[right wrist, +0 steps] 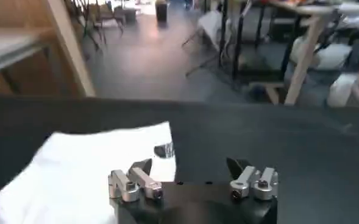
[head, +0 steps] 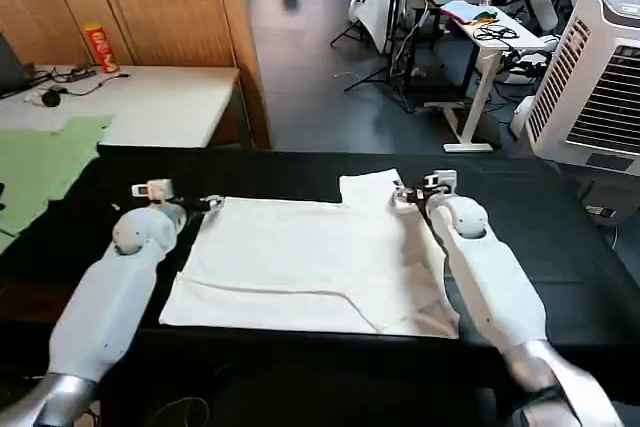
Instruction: Fold and organize the clothes.
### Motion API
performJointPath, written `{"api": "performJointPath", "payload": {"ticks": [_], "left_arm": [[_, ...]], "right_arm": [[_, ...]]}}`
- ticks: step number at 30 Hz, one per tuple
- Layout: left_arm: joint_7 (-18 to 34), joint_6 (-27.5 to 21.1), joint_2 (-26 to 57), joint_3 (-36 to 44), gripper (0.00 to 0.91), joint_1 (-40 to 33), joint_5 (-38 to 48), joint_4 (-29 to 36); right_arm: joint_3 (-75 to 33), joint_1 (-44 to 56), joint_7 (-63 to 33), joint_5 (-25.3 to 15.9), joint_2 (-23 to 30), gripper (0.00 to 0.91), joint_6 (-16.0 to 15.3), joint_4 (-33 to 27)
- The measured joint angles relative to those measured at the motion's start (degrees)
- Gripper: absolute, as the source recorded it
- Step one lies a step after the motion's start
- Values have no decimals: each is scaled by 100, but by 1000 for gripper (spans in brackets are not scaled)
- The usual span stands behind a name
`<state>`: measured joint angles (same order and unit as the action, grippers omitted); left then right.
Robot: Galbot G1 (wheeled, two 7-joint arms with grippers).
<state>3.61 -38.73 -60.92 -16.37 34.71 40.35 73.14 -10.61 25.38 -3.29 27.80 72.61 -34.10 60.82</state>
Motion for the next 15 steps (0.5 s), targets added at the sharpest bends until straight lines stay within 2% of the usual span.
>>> {"api": "performJointPath", "payload": {"ticks": [10, 11, 12, 13, 15], "left_arm": [[-68, 195, -94, 103, 878, -168, -123, -258], [-67, 229, -110, 110, 829, -186, -140, -293], [-64, 250, -133, 112, 780, -214, -158, -348], [-62, 250, -148, 112, 663, -233, -164, -389], [-65, 251, -159, 112, 215, -244, -165, -431]], "right_arm": [[12, 40, 9, -4, 32, 868, -77, 29], [12, 49, 12, -5, 32, 858, -84, 42], [12, 58, 22, -5, 30, 770, -93, 53], [6, 71, 37, -5, 26, 761, -98, 65], [-9, 87, 49, -12, 23, 614, -98, 68]]}}
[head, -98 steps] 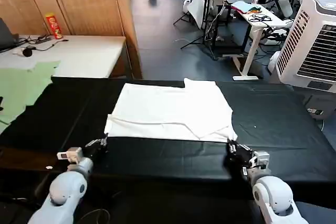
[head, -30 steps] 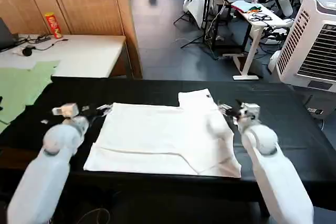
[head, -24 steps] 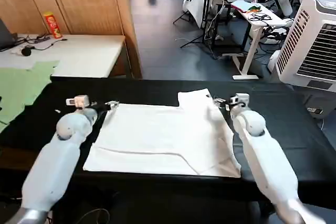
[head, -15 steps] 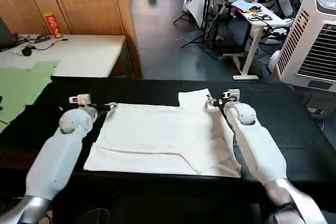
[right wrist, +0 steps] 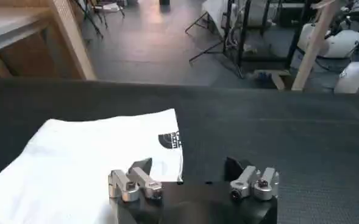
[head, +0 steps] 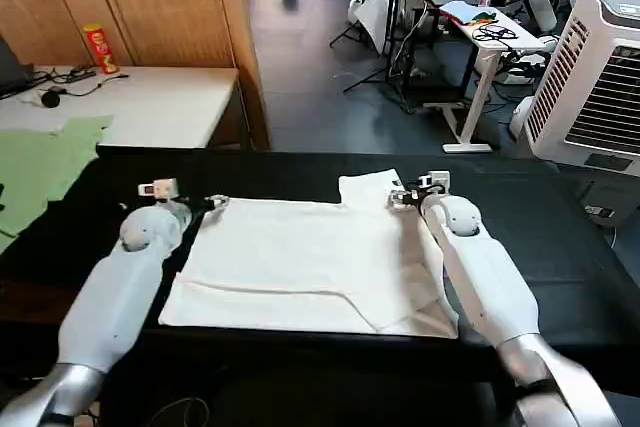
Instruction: Fold and organize the clothes.
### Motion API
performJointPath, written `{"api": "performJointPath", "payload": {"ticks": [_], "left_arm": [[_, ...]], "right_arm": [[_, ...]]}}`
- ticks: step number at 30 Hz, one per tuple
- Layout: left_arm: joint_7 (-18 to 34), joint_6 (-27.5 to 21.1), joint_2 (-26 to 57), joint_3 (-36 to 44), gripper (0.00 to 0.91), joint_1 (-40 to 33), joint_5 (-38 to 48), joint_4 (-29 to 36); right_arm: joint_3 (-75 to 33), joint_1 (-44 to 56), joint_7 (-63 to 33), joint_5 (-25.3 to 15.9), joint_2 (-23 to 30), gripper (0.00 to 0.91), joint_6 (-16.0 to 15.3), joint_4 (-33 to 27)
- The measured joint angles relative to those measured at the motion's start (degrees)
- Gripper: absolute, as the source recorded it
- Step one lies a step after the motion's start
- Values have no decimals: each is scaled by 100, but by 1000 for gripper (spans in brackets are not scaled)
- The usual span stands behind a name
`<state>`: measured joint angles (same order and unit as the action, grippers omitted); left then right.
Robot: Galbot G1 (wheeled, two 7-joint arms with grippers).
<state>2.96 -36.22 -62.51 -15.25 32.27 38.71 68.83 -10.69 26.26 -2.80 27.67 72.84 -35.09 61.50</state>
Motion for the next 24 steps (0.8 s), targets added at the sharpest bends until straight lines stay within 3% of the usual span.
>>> {"api": "performJointPath", "payload": {"ticks": [2, 3, 4, 6, 11, 24], "left_arm": [[-2, -2, 0, 0, 176, 18, -4, -4], [-6, -1, -1, 0, 156, 34, -27, -4], [-16, 3, -1, 0, 137, 50, -64, -5], [-31, 12, -9, 0, 107, 77, -114, -6], [-41, 66, -70, -3, 98, 108, -254, -31], [14, 134, 12, -110, 78, 162, -328, 166]], "right_arm": [[-3, 13, 14, -20, 0, 527, 0, 1], [-5, 20, 25, -28, 0, 527, 0, 2], [-7, 32, 33, -32, 0, 400, 0, 14], [-15, 54, 34, -37, 0, 293, 0, 32], [-33, 133, 46, -59, 4, 107, -4, 119], [-295, 420, 191, 114, -115, 68, 498, 555]]}}
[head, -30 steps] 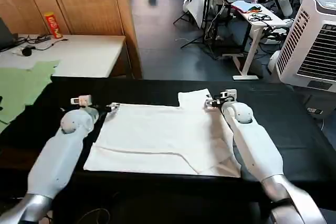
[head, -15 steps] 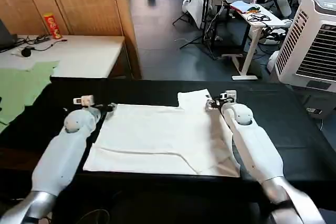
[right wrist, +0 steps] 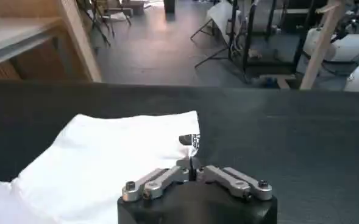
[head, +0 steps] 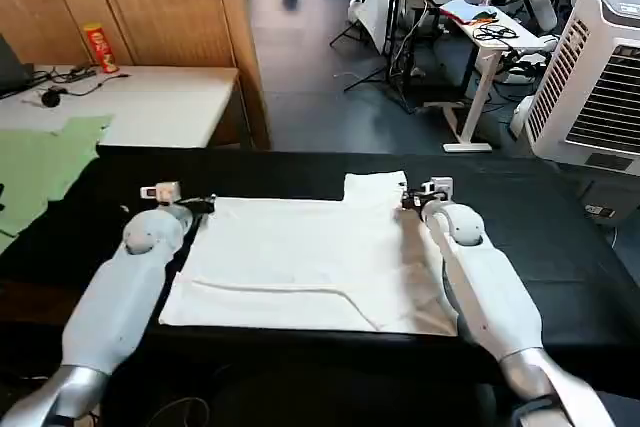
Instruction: Fold and organize the clothes.
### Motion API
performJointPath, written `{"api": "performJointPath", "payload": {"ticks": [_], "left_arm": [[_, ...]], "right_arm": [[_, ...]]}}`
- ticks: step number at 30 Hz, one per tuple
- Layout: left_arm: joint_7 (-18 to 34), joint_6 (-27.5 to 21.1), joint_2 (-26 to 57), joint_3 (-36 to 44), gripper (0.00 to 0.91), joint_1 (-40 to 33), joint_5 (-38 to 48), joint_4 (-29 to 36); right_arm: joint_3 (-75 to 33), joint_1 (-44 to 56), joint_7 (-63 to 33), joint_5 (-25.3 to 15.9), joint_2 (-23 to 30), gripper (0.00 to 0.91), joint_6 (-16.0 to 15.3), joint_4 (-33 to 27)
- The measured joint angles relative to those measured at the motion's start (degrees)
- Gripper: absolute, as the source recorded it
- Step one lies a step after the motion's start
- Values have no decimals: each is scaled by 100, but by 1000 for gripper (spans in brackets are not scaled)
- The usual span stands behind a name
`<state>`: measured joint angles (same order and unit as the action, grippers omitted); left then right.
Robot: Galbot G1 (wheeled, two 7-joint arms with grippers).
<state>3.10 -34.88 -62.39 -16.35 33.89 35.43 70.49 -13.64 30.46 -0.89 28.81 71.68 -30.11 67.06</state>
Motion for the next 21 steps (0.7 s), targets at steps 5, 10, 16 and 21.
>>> {"api": "performJointPath", "payload": {"ticks": [5, 10, 16, 21], "left_arm": [[20, -49, 150, -134, 68, 180, 165, 330], [117, -113, 334, -290, 68, 468, 379, 903], [158, -154, 566, -552, 68, 1052, 510, 1806], [274, -188, 749, -829, 78, 1711, 634, 2639]], "right_arm": [[-82, 277, -7, 359, -214, 68, 111, 592], [-208, 613, -36, 506, -423, 68, 53, 1376], [-337, 1182, -40, 649, -720, 68, -138, 2282], [-478, 1702, -116, 645, -965, 68, -345, 2948]]}}
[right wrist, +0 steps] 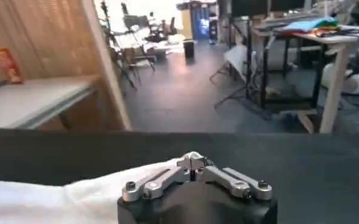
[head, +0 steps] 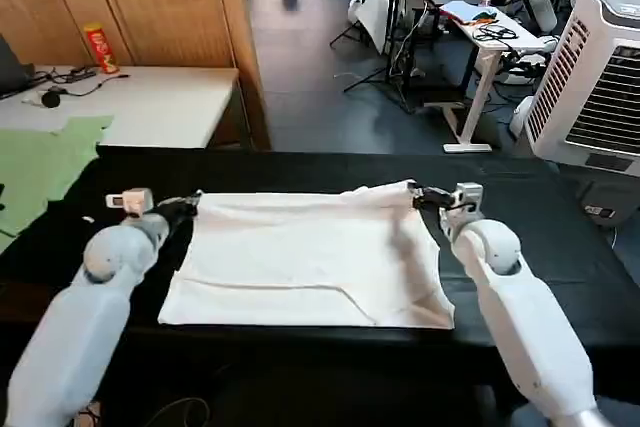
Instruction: Fold and organize the clothes.
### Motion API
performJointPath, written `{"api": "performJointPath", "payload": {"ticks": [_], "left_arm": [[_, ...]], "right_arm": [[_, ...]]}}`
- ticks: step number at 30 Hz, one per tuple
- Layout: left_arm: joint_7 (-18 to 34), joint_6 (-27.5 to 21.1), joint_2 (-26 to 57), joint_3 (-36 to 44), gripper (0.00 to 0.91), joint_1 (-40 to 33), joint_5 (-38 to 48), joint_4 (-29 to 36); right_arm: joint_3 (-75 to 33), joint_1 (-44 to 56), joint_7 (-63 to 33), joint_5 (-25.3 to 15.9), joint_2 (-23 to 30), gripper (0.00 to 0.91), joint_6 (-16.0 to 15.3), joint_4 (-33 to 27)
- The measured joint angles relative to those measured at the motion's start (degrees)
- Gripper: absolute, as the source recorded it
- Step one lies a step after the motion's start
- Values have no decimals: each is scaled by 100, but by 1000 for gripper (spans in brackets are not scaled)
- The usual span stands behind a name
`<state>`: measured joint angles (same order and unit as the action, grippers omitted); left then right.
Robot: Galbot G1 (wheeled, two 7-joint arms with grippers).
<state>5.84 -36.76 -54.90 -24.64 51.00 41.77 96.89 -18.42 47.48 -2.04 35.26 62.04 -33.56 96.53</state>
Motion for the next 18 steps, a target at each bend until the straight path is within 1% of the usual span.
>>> {"api": "performJointPath", "payload": {"ticks": [6, 8, 10, 13, 18], "left_arm": [[129, 2, 108, -347, 68, 740, 13, 759], [136, 27, 110, -482, 78, 996, 15, 1000], [136, 60, 104, -632, 68, 1253, 19, 1237], [136, 110, 75, -843, 68, 1631, 16, 1508], [171, 195, 9, -1101, 78, 2134, -70, 1648]], "right_arm": [[-215, 693, -134, 24, -199, 68, -324, 744], [-290, 921, -185, 61, -236, 68, -377, 966], [-342, 1119, -210, 67, -268, 68, -447, 1154], [-385, 1363, -219, 66, -295, 68, -488, 1366], [-484, 1758, -221, 61, -318, 68, -494, 1603]]}}
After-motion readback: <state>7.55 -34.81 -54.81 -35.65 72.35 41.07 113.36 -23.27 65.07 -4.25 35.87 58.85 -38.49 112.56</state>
